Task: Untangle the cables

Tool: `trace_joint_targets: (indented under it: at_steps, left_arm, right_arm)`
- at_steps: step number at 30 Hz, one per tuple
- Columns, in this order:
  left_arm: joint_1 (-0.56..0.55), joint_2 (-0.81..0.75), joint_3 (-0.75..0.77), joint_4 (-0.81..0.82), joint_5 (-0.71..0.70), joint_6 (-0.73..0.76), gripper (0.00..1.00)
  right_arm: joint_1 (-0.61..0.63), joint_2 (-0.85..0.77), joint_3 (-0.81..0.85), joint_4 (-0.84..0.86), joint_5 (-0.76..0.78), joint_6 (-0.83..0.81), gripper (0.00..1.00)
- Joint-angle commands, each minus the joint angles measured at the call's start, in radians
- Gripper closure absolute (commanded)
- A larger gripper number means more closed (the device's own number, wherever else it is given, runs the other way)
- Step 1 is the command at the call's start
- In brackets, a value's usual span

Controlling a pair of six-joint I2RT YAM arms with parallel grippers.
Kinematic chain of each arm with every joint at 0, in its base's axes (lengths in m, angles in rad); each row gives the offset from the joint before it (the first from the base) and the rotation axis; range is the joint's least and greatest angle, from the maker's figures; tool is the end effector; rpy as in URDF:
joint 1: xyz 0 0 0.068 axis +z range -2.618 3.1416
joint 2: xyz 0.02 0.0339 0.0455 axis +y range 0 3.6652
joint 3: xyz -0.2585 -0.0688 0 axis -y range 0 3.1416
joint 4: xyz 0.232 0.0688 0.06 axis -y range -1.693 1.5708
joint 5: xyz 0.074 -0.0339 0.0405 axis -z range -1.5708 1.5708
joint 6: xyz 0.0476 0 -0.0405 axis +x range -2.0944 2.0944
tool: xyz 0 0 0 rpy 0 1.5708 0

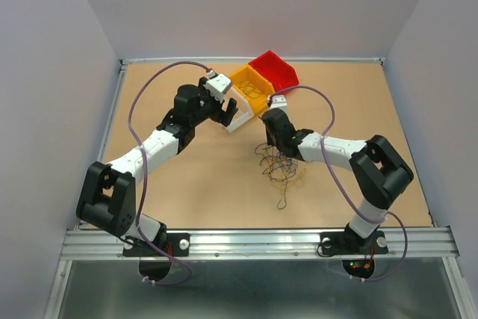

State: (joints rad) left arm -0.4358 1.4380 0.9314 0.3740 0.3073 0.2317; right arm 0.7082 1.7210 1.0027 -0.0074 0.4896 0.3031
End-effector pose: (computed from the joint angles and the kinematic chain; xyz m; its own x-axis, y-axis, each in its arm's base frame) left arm 0.2986 -0.1549 0.2938 0.0382 0.2237 -0.9739 0.6837 0.7050 0.1887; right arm 0.2877 0.2169 0.1846 -0.5727 -0.1436 -0.8071 -0.1424 0.9870 -0.0746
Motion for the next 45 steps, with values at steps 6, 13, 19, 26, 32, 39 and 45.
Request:
trace_joint_targets:
  at_steps: [6, 13, 19, 26, 32, 39, 45]
  left_arm:
    - [0.003, -0.016, -0.005, 0.037, 0.088, 0.021, 0.08]
    - [0.011, -0.083, -0.077, 0.118, 0.235, 0.015, 0.08]
    - [0.034, -0.162, -0.153, 0.221, 0.349, -0.031, 0.08]
    - [0.066, -0.324, -0.212, 0.374, 0.473, -0.144, 0.08]
    - [0.043, -0.413, -0.305, 0.460, 0.568, -0.141, 0.07]
    - [-0.035, -0.404, -0.293, 0.460, 0.610, -0.132, 0.08]
    - [-0.176, -0.432, -0.266, 0.445, 0.494, -0.060, 0.08]
  right_arm:
    - [0.004, -0.335, -0.016, 0.080, -0.155, -0.067, 0.99]
    - [0.004, -0.653, 0.035, 0.058, -0.256, -0.053, 0.99]
    - [0.004, -0.738, 0.170, 0.018, -0.301, -0.058, 0.99]
    - [0.005, -0.701, 0.124, 0.021, -0.369, -0.010, 0.99]
    - [0.004, -0.660, 0.077, 0.050, -0.345, 0.019, 1.00]
    - [0.005, -0.664, 0.177, 0.049, -0.439, 0.037, 0.99]
    - [0.005, -0.640, 0.154, 0.056, -0.355, 0.051, 0.99]
